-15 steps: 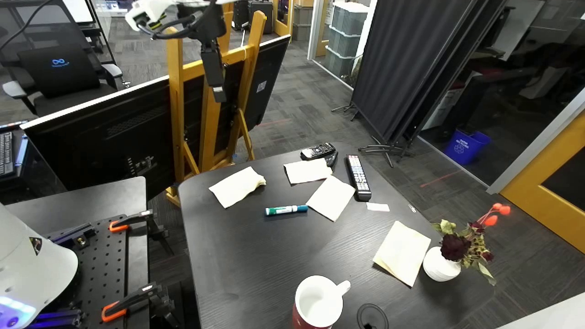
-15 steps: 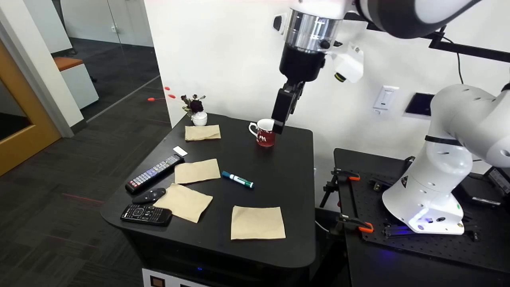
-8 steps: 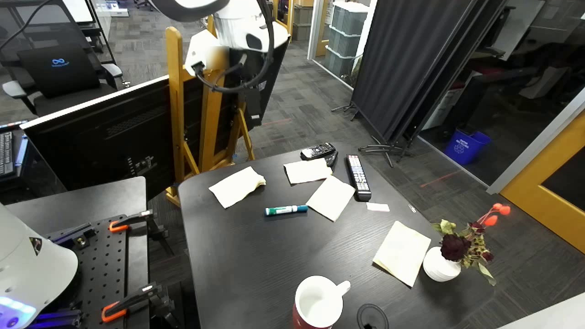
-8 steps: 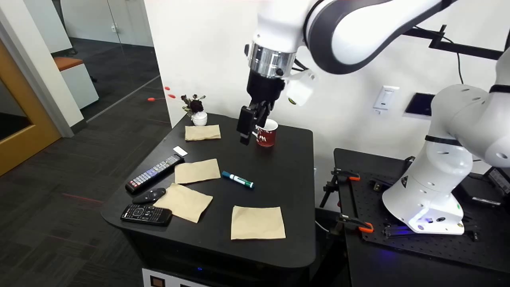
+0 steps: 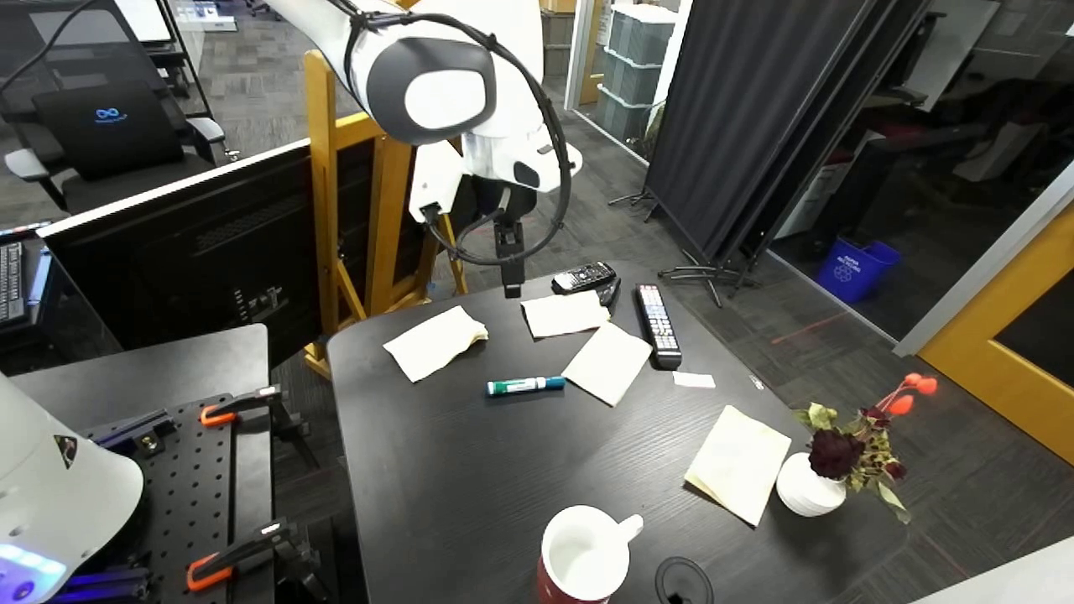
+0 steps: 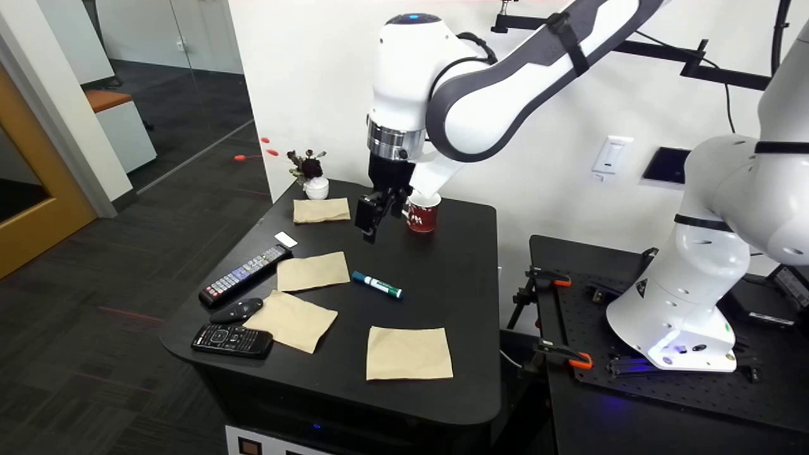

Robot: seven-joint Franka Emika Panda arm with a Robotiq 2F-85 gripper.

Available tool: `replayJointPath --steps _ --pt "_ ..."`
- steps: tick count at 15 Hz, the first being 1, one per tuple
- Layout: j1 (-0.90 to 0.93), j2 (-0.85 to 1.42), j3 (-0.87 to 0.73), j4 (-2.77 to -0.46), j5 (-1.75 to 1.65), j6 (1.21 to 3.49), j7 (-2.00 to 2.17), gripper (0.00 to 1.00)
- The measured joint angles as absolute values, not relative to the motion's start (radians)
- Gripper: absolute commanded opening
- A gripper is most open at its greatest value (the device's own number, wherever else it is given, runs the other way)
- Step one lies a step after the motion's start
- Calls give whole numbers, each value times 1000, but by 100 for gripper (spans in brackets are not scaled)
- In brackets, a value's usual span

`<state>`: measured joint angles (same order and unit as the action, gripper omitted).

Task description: Pick up the marker and put it in the cup

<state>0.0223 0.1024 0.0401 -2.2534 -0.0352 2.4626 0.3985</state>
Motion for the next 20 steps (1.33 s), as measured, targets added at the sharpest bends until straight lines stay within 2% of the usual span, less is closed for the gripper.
replayJointPath --steps 10,20 --pt "24 321 -49 -2144 -34 2533 402 100" --pt "34 442 -68 -2097 -19 2547 402 100"
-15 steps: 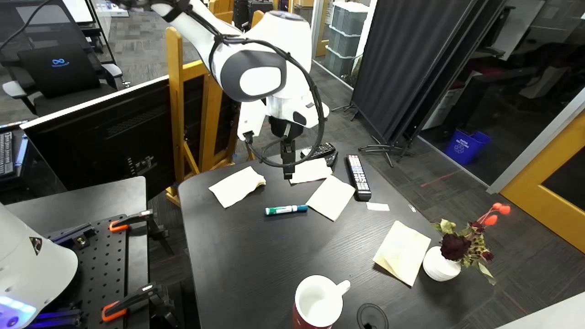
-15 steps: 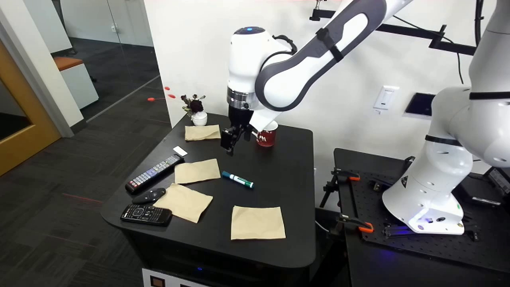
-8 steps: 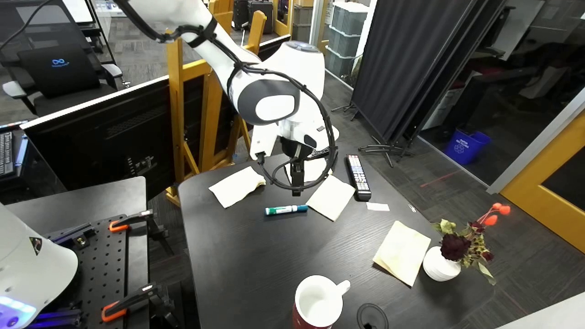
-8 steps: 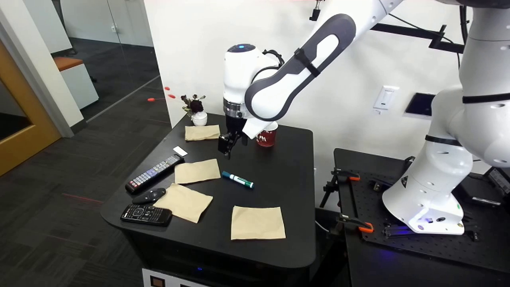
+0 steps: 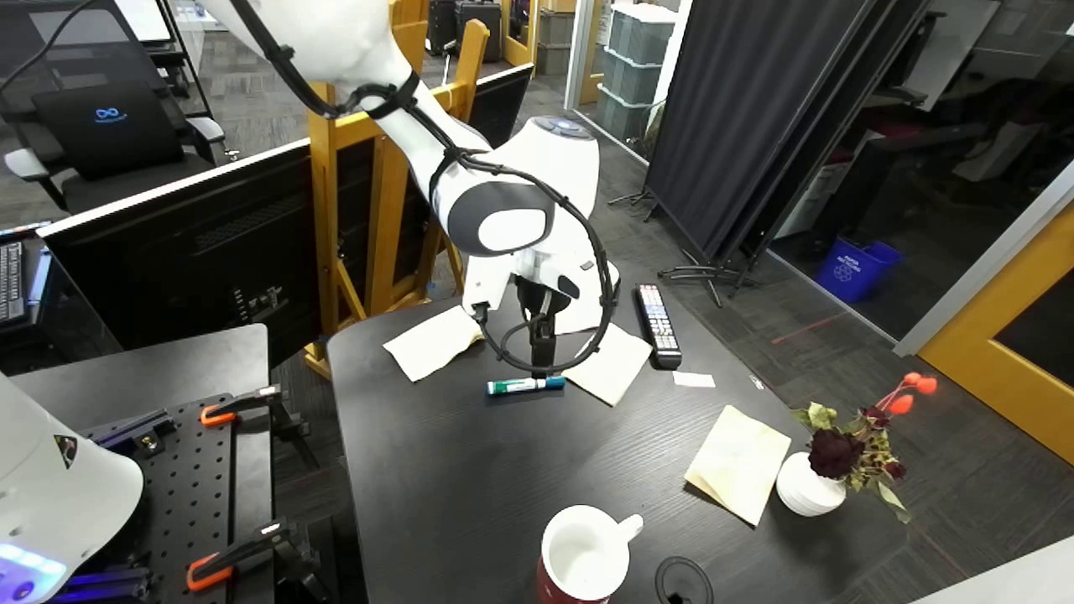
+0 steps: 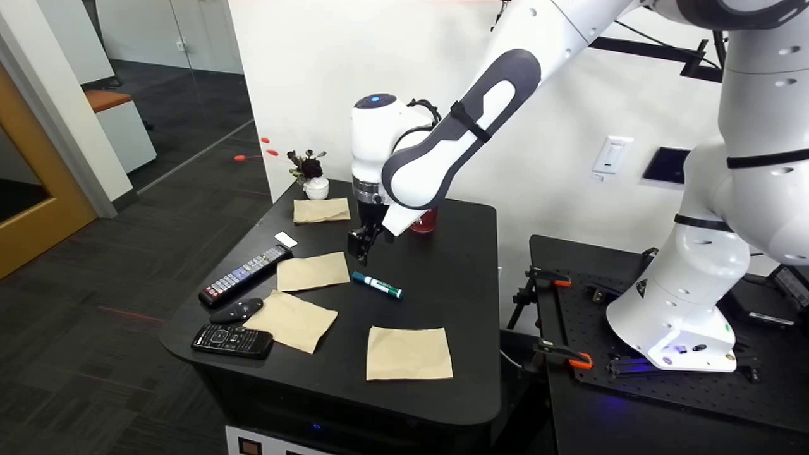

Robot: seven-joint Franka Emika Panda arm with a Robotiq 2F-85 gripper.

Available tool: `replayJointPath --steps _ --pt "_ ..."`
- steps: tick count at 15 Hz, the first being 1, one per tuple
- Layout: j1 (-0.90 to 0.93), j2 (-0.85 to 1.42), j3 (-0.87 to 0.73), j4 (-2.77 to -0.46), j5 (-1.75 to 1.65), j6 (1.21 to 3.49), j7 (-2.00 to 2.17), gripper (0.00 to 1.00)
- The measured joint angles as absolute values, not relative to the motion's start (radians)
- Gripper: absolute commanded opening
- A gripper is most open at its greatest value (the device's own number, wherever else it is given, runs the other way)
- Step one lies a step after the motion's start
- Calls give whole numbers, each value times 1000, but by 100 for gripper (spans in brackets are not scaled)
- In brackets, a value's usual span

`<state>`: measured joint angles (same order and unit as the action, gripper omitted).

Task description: Pick up the marker and put it in the cup

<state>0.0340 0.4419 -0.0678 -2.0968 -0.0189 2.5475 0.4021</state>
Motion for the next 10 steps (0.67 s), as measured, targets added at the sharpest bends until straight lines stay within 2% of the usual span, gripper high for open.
replayJointPath --steps 10 --pt "46 532 -70 -2038 -9 2549 402 100"
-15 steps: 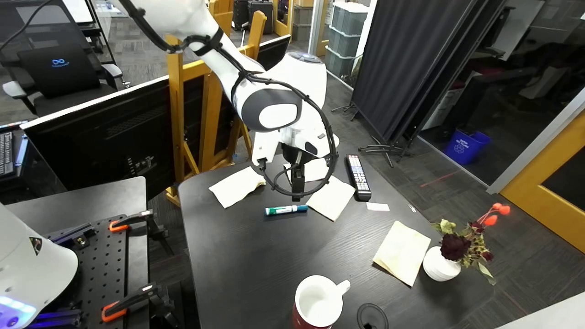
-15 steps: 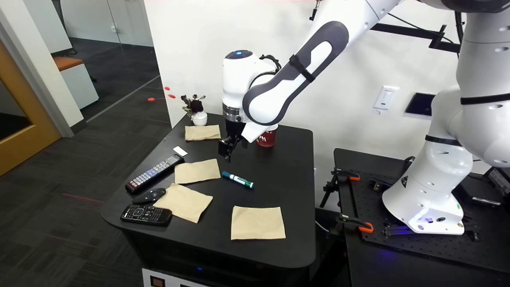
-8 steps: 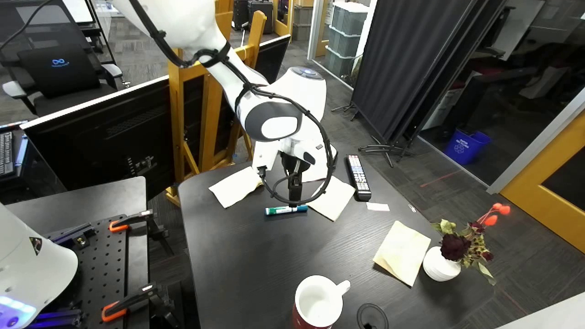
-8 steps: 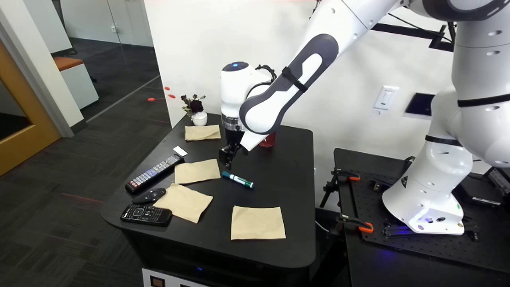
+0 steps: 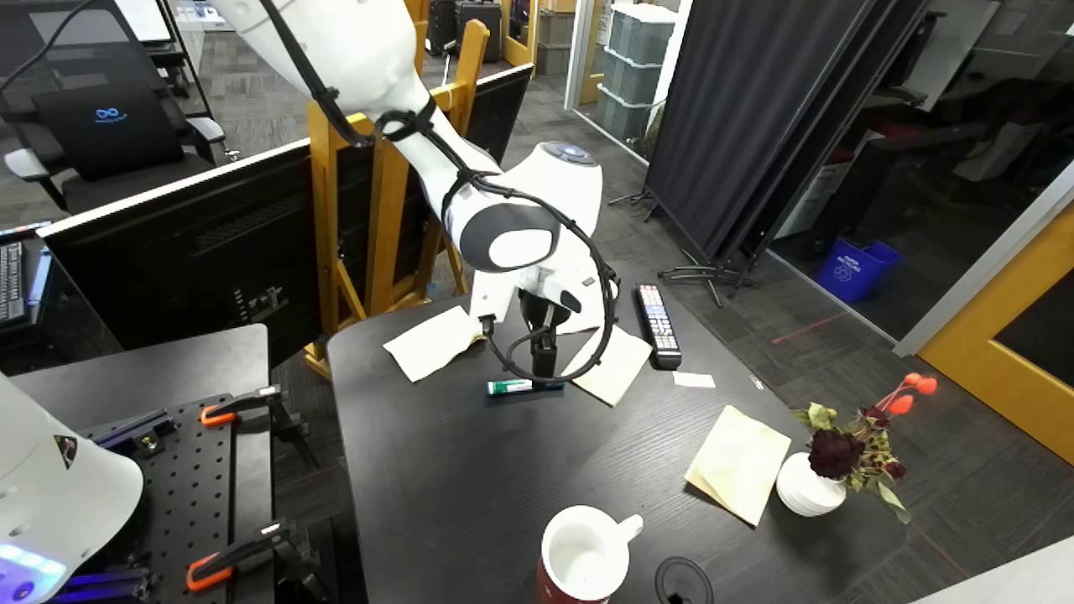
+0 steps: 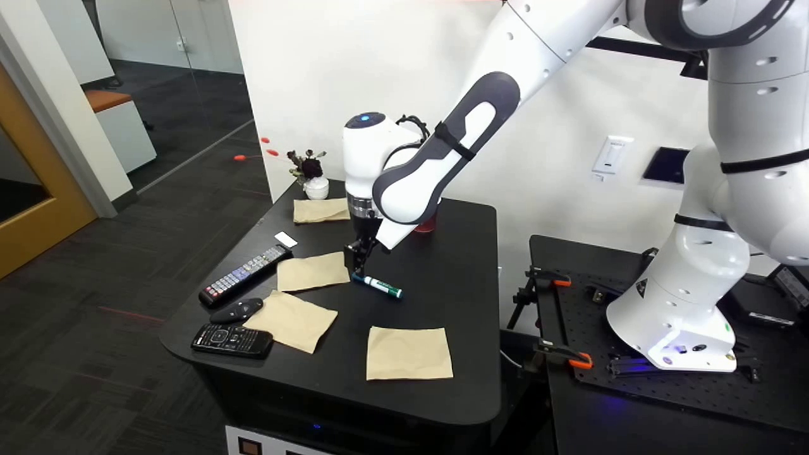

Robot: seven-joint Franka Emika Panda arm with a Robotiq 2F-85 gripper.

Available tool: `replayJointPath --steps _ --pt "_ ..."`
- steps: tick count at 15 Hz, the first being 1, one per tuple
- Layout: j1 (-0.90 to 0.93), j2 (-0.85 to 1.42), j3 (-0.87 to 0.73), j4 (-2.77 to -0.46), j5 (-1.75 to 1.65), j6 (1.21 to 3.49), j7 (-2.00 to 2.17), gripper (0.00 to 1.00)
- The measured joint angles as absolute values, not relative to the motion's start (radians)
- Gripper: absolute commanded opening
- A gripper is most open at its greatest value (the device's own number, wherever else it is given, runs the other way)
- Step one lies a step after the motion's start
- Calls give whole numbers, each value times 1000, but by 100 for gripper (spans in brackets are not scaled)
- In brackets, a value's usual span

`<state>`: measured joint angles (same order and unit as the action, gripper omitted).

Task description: Pick up the marker and put it in the cup

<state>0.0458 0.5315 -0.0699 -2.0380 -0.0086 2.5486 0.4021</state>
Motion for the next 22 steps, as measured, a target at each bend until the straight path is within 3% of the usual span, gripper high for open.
replayJointPath --steps 13,14,15,17,22 --pt "52 636 -81 -1981 -9 2550 402 100" --pt "53 642 -82 -1979 -9 2550 402 96" --pt "56 647 -84 -1977 -9 2550 402 74" --pt "62 656 -90 -1974 -9 2550 402 70" --pt "69 667 -99 -1965 -9 2550 402 31"
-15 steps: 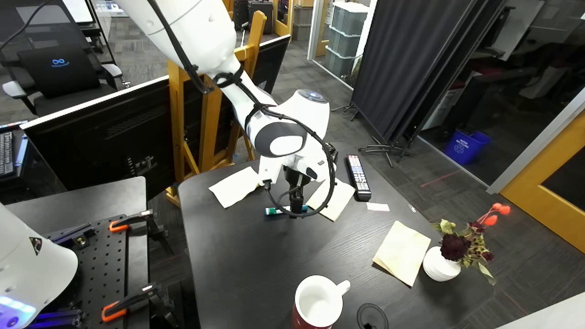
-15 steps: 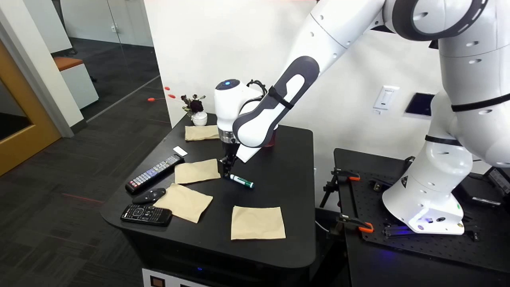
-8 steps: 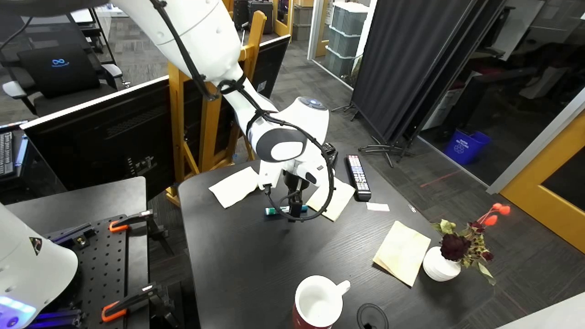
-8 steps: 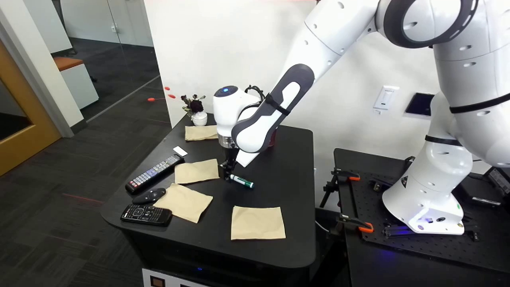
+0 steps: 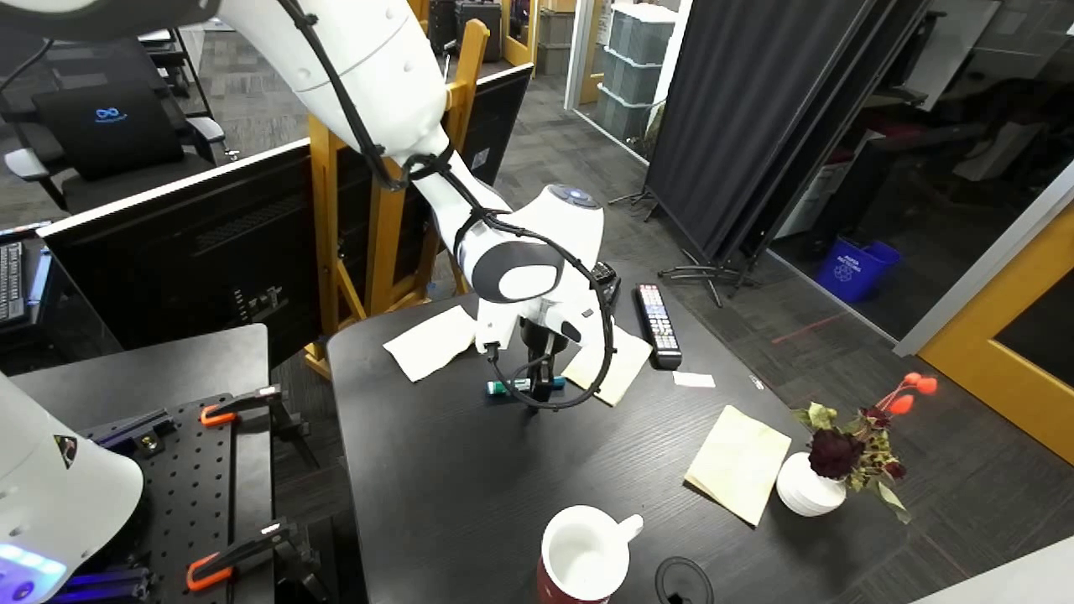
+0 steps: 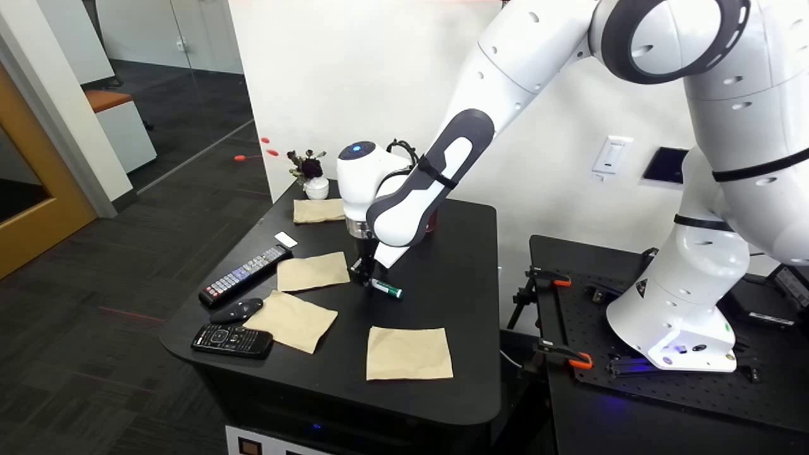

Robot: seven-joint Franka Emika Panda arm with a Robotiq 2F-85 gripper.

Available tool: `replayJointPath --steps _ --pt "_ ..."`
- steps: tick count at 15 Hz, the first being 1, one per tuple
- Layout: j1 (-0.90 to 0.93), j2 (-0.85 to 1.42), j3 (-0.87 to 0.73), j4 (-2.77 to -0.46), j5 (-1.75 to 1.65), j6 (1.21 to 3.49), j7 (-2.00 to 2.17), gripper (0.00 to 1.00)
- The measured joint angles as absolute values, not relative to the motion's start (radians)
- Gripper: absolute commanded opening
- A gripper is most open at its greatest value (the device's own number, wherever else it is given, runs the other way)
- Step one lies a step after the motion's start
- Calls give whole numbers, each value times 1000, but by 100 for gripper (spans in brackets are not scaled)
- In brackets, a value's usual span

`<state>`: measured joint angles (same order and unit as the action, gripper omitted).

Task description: Pick up the marker and put it in the cup

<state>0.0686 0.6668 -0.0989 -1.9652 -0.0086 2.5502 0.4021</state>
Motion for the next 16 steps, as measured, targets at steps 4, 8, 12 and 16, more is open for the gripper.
replayJointPath --steps 4,8,12,16 --pt "75 667 -102 -1957 -9 2550 402 1" --pt "75 667 -106 -1957 -9 2550 404 5" --pt "74 628 -111 -1963 8 2540 405 5" --pt "74 500 -113 -2009 8 2496 405 5"
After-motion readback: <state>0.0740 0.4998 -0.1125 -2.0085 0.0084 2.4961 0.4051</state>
